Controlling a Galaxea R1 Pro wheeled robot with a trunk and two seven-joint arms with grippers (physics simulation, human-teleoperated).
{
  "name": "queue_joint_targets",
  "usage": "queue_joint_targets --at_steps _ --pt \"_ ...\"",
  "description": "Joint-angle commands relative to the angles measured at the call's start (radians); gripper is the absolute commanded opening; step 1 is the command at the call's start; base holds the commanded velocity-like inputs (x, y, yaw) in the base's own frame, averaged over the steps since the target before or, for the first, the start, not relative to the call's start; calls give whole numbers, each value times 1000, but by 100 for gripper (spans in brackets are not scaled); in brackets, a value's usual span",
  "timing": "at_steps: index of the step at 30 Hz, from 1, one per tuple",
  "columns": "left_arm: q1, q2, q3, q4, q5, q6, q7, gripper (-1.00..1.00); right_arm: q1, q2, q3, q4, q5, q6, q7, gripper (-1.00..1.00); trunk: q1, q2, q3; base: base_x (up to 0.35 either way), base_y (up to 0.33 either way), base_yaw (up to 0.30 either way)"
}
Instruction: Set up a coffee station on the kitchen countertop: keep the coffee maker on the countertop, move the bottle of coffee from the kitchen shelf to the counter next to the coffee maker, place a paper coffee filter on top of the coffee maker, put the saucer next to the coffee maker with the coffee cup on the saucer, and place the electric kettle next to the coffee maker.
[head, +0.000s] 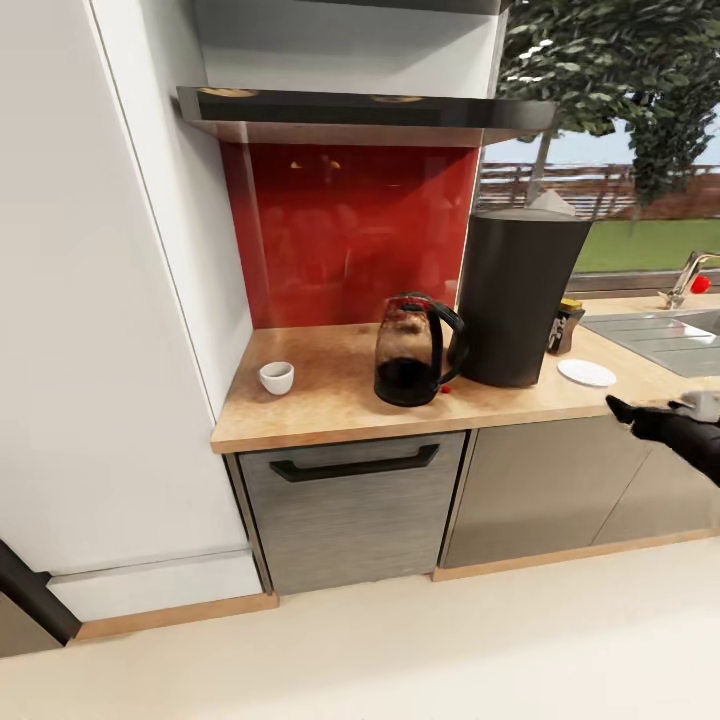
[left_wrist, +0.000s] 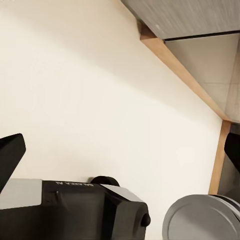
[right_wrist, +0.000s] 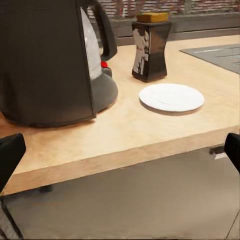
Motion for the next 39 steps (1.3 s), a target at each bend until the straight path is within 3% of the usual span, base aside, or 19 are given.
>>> queue_joint_targets --at_steps 1,2,5,6,10,11,13,14,18,20,24,26,27,33,39 --pt "-1 0 6 0 -4 10 -3 100 10 -1 -40 4 9 6 67 100 0 0 -1 0 0 0" --pt "-1 -2 6 0 -4 10 -3 100 27 -3 -103 14 43 5 183 100 0 0 -1 0 0 0" --pt "-1 -9 6 0 -4 10 -2 100 50 -4 -200 39 107 -2 361 100 0 0 -1 0 0 0" --pt "-1 -12 7 0 -3 8 -2 100 66 -3 -268 62 156 -25 478 100 0 0 -1 0 0 0" --pt "-1 -15 7 0 -3 -11 -2 100 104 1 -401 119 259 -130 682 100 0 0 -1 0 0 0" --pt "-1 -17 7 0 -2 -20 -2 100 127 5 -462 156 310 -196 752 100 0 0 -1 0 0 0" --pt "-1 -21 7 0 -2 -26 -2 100 152 10 -516 205 355 -260 798 100 0 0 -1 0 0 0" --pt "-1 -27 7 0 -2 -30 -2 100 175 12 -564 271 388 -321 828 100 0 0 -1 0 0 0" --pt "-1 -41 15 0 -2 -35 -2 100 212 15 -639 437 431 -448 857 100 0 0 -1 0 0 0" --pt "-1 -50 36 0 -2 -38 -2 100 256 15 -678 626 479 -585 859 100 0 0 -1 0 0 0" --pt "-1 -59 49 0 -2 -39 -3 100 306 15 -695 840 558 -727 805 100 0 0 -1 0 0 0" --pt "-1 -62 51 0 -3 -39 -3 100 318 16 -698 917 592 -762 768 100 0 0 -1 0 0 0" --pt "-1 -63 53 1 -3 -39 -2 100 325 16 -700 987 628 -786 732 100 0 0 -1 0 0 0" --pt "-1 -71 56 2 -5 -39 -2 100 336 16 -703 1138 741 -826 632 100 0 0 -1 0 0 0" --pt "-1 -75 56 2 -5 -39 -1 100 340 17 -703 1156 757 -828 618 100 0 0 -1 0 0 0"
